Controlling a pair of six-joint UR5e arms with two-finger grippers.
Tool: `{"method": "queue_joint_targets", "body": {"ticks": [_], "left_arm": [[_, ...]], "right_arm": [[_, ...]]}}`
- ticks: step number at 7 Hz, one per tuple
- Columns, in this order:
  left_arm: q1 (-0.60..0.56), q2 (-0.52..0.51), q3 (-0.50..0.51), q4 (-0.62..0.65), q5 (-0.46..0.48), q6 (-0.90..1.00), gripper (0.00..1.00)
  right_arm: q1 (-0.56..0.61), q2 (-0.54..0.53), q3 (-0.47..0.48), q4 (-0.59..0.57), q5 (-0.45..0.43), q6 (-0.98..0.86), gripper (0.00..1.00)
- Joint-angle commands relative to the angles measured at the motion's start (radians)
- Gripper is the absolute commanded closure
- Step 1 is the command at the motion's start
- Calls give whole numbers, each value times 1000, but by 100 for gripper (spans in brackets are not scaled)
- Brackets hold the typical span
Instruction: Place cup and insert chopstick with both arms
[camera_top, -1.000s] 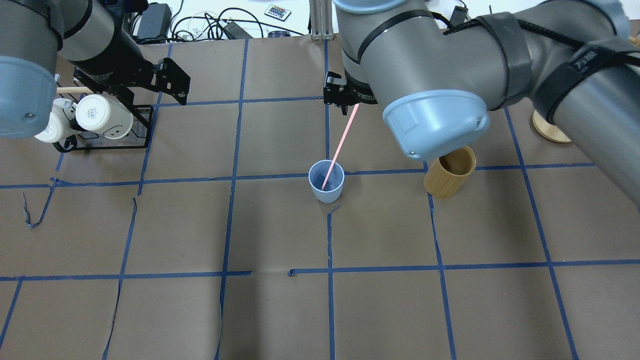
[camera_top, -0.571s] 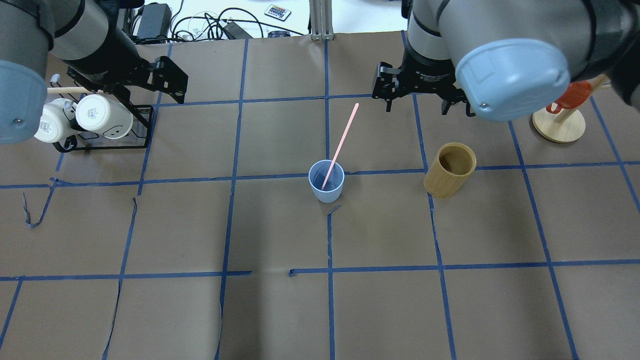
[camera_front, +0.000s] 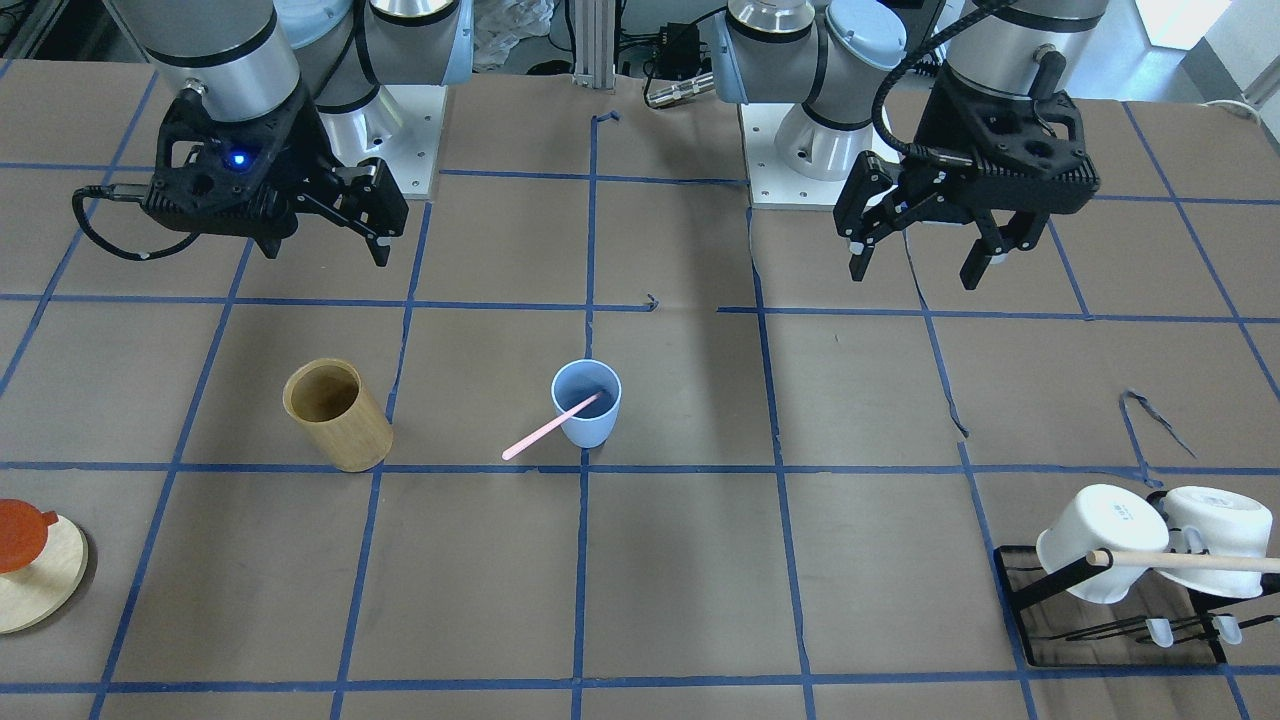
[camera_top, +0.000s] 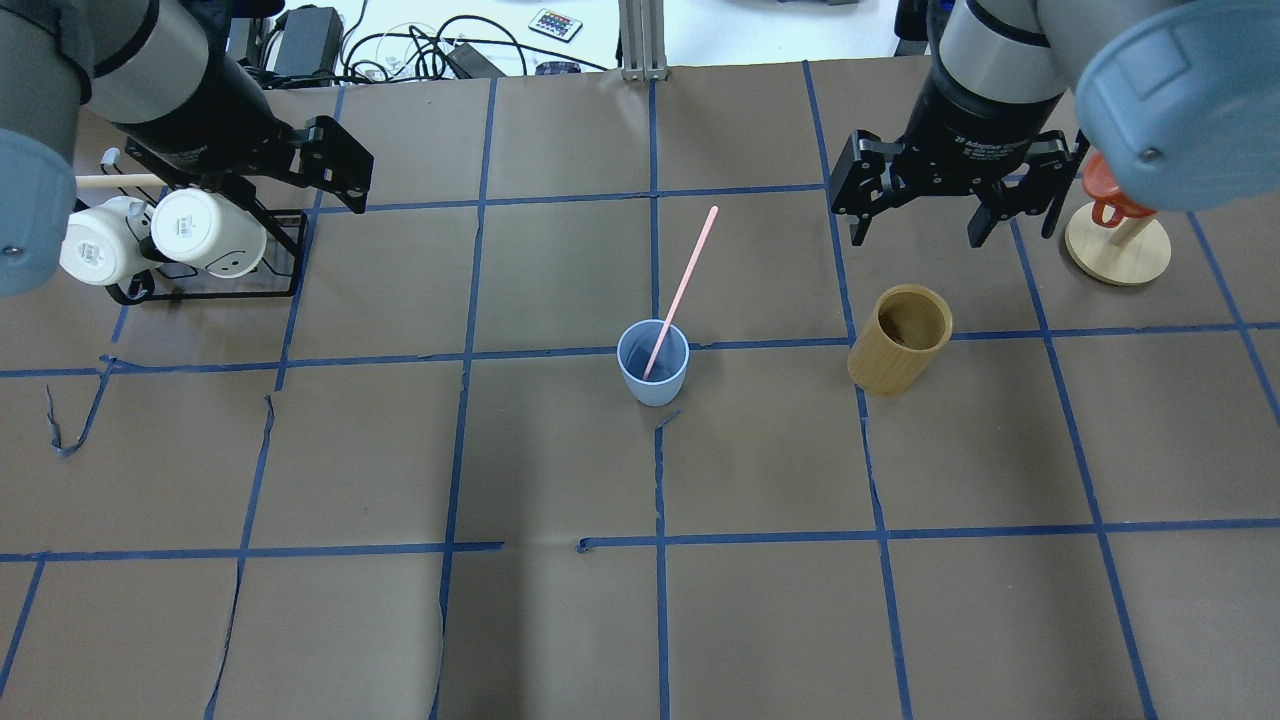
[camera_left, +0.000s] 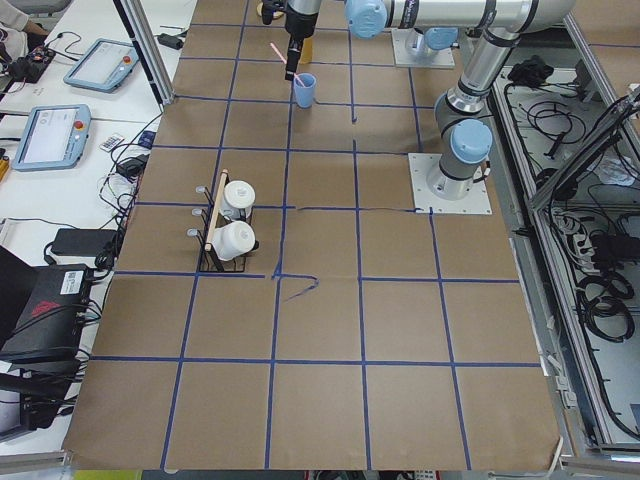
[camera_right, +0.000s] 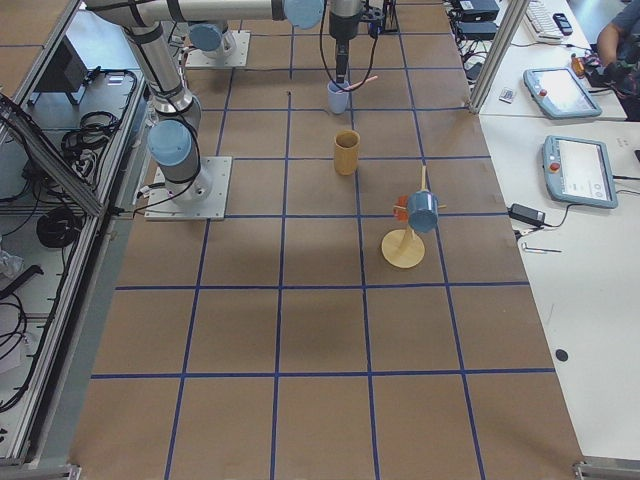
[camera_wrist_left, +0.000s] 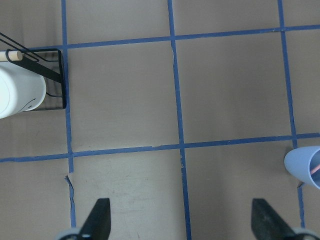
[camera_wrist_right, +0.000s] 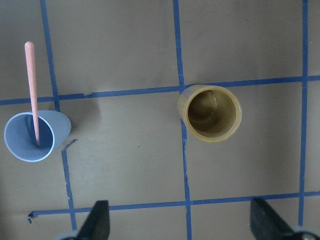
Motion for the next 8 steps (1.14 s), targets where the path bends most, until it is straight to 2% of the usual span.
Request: {"method": "queue_joint_targets", "body": {"ticks": [1, 4, 6, 8], "left_arm": [[-2, 2, -1, -4, -2, 2, 0], [-12, 2, -1, -9, -23, 5, 0], [-25, 23, 11, -49, -95, 3, 0], [-26, 42, 24, -120, -85, 6, 0]], "right_arm": [[-8, -18, 5, 16, -21, -68, 0], [-10, -23, 5, 45, -75, -83, 0], [-34, -24, 5, 53, -67, -108, 0], [-52, -29, 5, 55, -58, -106, 0]]}}
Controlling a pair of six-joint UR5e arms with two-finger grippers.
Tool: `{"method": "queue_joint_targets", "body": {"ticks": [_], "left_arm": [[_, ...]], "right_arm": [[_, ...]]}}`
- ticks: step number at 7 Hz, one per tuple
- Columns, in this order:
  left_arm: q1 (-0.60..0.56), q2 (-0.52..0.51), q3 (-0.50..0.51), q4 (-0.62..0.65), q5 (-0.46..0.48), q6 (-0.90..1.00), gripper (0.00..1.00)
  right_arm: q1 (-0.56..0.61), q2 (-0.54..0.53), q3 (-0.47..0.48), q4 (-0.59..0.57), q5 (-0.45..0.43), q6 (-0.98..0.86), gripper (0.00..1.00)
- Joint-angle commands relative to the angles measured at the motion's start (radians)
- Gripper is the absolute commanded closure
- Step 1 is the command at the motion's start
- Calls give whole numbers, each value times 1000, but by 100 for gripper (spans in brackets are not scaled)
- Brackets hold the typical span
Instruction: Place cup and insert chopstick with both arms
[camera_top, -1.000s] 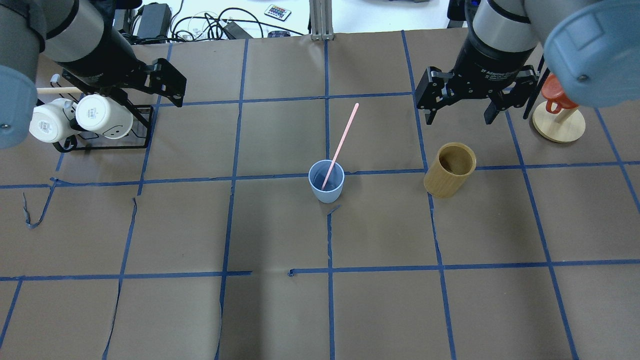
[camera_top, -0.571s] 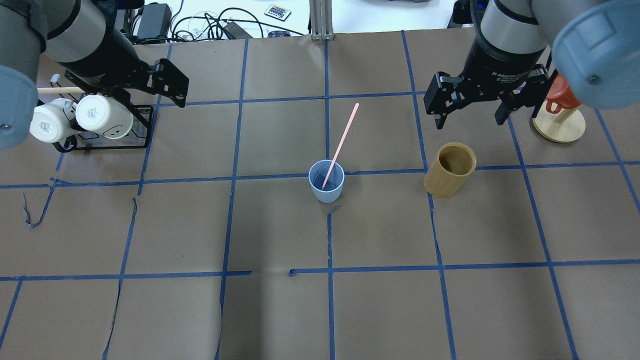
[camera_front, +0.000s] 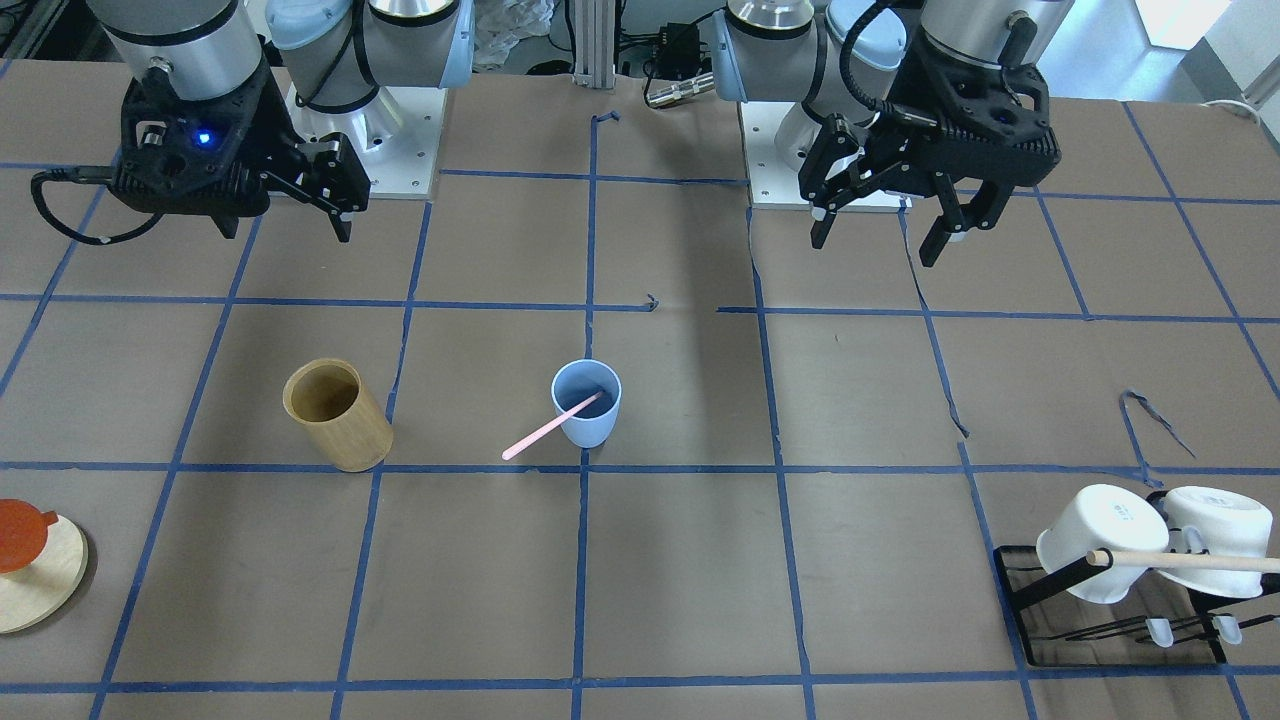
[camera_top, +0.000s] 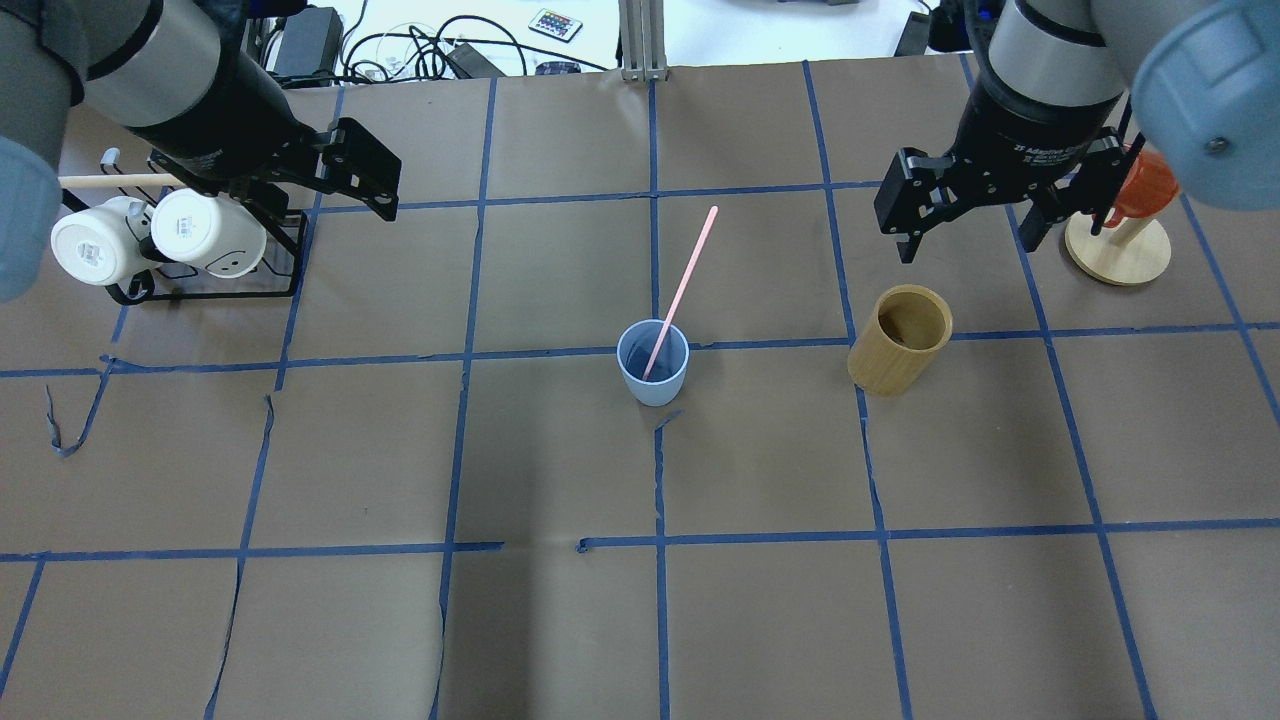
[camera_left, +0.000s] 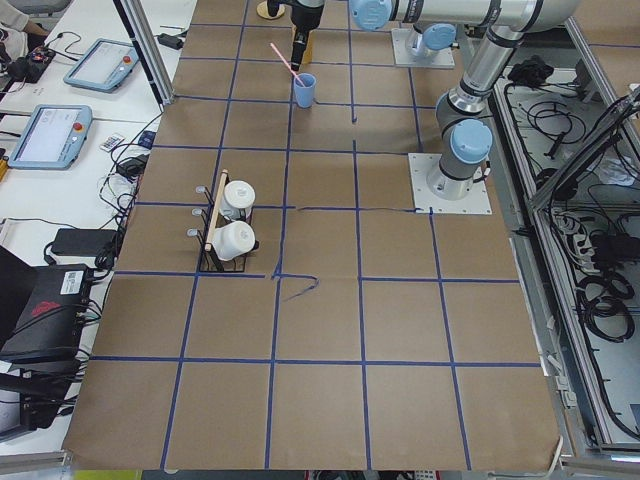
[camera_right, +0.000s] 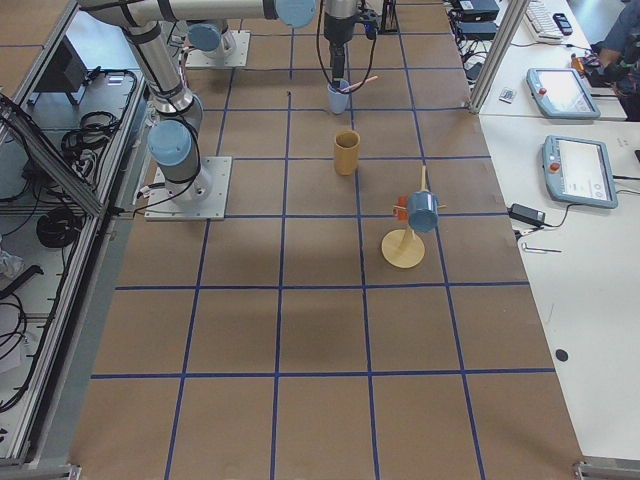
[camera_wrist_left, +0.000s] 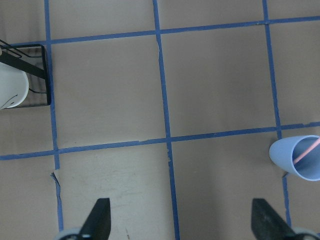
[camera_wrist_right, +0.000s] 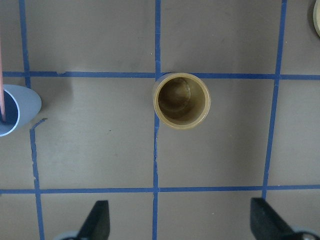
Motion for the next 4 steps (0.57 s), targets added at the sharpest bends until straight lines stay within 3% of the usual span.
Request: {"method": "queue_joint_targets", "body": {"ticks": [1, 4], "left_arm": [[-2, 21, 9, -59, 26, 3, 0], [-3, 21, 6, -62, 19, 2, 0]], "right_arm": [[-10, -5, 0, 3, 4, 1, 0], [-11, -5, 6, 0, 4, 11, 0]]}}
